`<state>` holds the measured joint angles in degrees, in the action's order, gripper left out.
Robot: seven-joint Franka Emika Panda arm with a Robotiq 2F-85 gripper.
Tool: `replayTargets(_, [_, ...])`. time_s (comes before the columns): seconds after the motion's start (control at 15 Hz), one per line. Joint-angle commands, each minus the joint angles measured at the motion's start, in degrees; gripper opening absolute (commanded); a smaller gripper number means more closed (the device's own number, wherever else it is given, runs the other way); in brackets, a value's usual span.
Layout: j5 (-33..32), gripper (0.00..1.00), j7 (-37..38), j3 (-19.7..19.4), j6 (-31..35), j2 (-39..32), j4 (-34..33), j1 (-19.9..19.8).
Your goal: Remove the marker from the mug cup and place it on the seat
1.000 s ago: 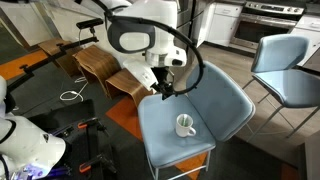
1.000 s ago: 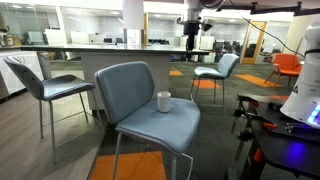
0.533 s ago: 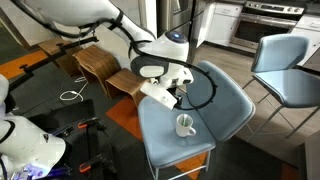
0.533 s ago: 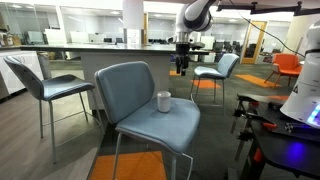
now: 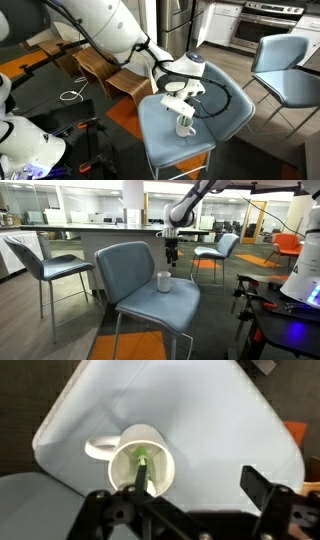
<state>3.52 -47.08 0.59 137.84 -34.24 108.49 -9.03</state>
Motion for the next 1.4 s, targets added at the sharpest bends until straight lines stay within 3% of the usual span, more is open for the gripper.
replayTargets(0.0, [-4.73,0.96,1.17,0.84,-1.55,-5.67,-6.9,-0.64])
replayTargets(0.47, [-9.72,0.84,1.01,1.6,-2.31,-13.61,-15.91,-0.86])
replayTargets(0.53, [-9.99,0.76,0.97,1.67,-2.53,-14.49,-16.98,-0.83])
replayTargets(0.6, [-10.28,0.79,1.02,1.67,-2.65,-15.28,-17.91,-0.76])
replayTargets(1.33, [-12.66,0.66,1.09,1.96,-6.41,-20.66,-25.64,-0.2])
